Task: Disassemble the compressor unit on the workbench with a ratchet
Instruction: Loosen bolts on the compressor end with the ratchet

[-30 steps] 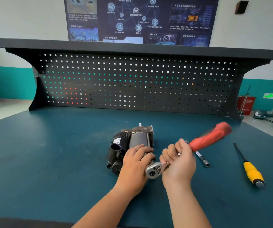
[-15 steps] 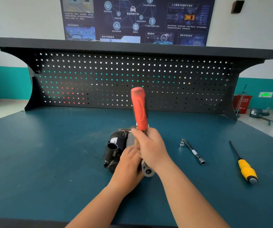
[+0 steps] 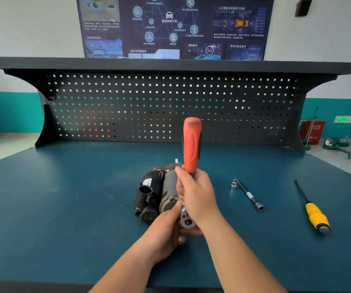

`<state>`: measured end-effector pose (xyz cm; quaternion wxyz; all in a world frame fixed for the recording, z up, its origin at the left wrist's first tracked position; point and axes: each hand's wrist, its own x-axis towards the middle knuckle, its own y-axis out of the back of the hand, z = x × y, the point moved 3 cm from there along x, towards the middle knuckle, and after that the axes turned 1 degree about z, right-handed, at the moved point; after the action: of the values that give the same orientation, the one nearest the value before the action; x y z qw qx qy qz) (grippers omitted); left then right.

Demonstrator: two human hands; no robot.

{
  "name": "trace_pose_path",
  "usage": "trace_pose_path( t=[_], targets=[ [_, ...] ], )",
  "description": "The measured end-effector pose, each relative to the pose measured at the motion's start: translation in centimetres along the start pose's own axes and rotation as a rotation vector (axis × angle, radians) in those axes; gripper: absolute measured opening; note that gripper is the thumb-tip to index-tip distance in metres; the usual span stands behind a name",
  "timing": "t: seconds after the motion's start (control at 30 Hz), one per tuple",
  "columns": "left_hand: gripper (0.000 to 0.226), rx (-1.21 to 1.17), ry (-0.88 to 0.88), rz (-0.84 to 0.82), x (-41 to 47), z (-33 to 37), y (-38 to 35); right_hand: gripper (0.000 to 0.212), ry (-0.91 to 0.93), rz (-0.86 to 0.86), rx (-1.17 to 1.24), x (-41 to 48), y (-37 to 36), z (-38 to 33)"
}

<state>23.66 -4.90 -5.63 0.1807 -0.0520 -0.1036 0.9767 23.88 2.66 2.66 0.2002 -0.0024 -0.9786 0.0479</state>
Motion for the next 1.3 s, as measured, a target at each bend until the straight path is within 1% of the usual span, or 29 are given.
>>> trace_pose_path(
  t=[0.1,0.17,0.27,0.33,0.4,0.47,0.5,0.57,0.63,0.7,0.8,0.9,1.0,1.1,1.2,1.3],
  targets=[
    [0.052,-0.166,0.061,0.036,0.6,-0.1,-0.4,0.038,-0.042,0.011,0.046,0.1,0.1,0.1],
    [0.05,-0.193,0.063,0.049,0.9,-0.4,-0.4,0.036,-0.069,0.024,0.095,0.2,0.2,0.0],
    [0.045,-0.22,0.072,0.036,1.0,-0.3,-0.4,0.042,-0.067,0.071,0.204,-0.1,0.5,0.1],
    [0.03,-0.256,0.066,0.012,1.0,-0.2,-0.6,0.052,-0.026,0.176,0.335,-0.5,0.9,0.4],
    [0.022,-0.306,0.053,-0.012,1.0,-0.2,-0.8,0.058,0.011,0.35,0.533,-1.2,1.6,1.0],
    [0.024,-0.285,0.029,-0.032,1.1,-0.3,-0.7,0.055,-0.002,0.532,0.729,-1.9,2.5,2.0],
    [0.027,-0.248,0.016,-0.042,1.1,-0.4,-0.8,0.05,-0.025,0.602,0.789,-2.1,3.0,2.4],
    [0.034,-0.168,0.001,-0.057,1.1,-0.5,-0.7,0.041,-0.074,0.674,0.828,-2.3,3.7,3.0],
    [0.036,-0.124,-0.013,-0.058,1.1,-0.5,-0.8,0.038,-0.095,0.654,0.777,-2.0,4.0,3.0],
    [0.034,-0.103,-0.026,-0.039,1.2,-0.6,-0.9,0.039,-0.081,0.594,0.69,-1.6,4.1,2.5],
    [0.031,-0.075,-0.046,0.03,1.4,-0.6,-0.4,0.042,-0.044,0.536,0.607,-1.2,4.0,1.8],
    [0.029,-0.048,-0.091,0.065,1.7,-0.6,0.4,0.048,-0.012,0.521,0.586,-1.3,3.7,1.8],
    [0.027,-0.048,-0.118,0.054,2.1,-0.8,0.7,0.057,0.025,0.516,0.572,-1.2,3.4,2.0],
    [0.027,-0.044,-0.115,0.041,2.7,-0.7,0.8,0.05,0.04,0.497,0.554,-0.7,3.3,2.0],
    [0.022,-0.015,-0.086,0.036,3.4,-0.4,0.9,0.054,0.035,0.483,0.554,0.2,3.6,2.3],
    [0.019,-0.022,-0.052,0.059,4.7,0.0,0.9,0.048,0.024,0.49,0.568,1.6,4.3,2.7]
  ],
)
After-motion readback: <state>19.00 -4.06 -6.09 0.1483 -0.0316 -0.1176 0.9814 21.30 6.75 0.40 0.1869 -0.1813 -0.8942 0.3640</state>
